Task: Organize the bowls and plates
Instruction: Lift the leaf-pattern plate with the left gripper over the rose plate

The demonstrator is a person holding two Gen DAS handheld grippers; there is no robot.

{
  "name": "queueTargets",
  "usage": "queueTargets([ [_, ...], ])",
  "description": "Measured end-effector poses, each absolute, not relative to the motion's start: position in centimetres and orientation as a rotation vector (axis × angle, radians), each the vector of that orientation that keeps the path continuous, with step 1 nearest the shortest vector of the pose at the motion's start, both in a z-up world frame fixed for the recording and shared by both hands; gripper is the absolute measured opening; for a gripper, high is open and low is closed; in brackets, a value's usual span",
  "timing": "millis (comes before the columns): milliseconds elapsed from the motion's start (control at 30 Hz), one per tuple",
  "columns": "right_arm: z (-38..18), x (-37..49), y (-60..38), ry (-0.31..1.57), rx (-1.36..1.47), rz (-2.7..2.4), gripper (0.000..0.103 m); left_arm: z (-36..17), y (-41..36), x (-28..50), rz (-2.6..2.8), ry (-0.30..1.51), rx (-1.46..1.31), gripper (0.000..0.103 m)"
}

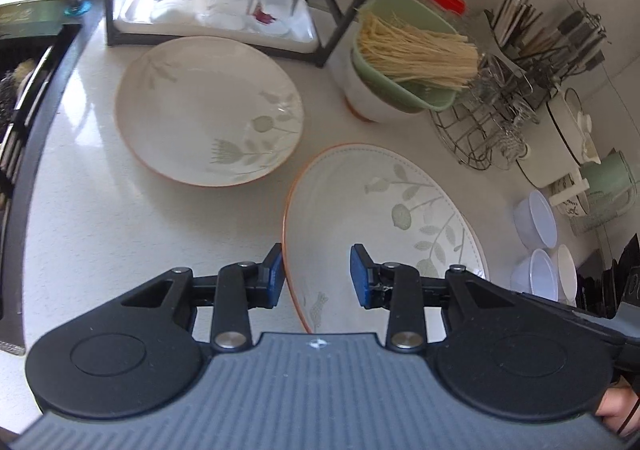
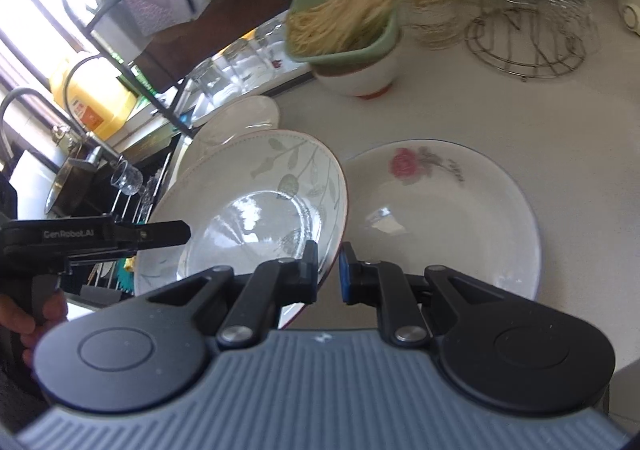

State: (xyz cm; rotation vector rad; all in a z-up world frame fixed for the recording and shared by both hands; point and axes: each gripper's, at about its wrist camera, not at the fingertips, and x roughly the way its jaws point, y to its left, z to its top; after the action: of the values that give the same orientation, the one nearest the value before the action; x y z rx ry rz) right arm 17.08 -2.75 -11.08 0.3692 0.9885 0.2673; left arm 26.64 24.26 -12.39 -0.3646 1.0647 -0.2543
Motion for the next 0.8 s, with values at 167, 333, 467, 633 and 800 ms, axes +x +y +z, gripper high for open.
queueTargets([
  [167, -12.4, 16.6, -5.3, 1.016, 0.42, 0.222, 0.014, -13.3, 21.3, 27.7, -0.277, 1.104, -0.318, 0.039],
  [333, -13.4, 16.3, -6.9, 1.036, 0.439, 0.194, 0.014, -14.2, 19.1, 28.5, -0.277, 1.145, -0.279, 0.039],
  [467, -14.1, 16.0, -7.9, 1.053, 0.469, 0.182, 0.014, -14.5, 18.0, 28.7, -0.278, 1.163, -0.251, 0.039],
  [633, -14.9, 16.5, -8.4, 1.07, 0.502, 0.183, 0.015, -14.6, 17.1, 29.3, -0.244, 1.194, -0.222, 0.04],
  [800, -15.1, 16.9, -8.6, 1.068, 0.506, 0.191, 0.015, -14.6, 16.4, 29.9, -0.22, 1.205, -0.197, 0.04],
])
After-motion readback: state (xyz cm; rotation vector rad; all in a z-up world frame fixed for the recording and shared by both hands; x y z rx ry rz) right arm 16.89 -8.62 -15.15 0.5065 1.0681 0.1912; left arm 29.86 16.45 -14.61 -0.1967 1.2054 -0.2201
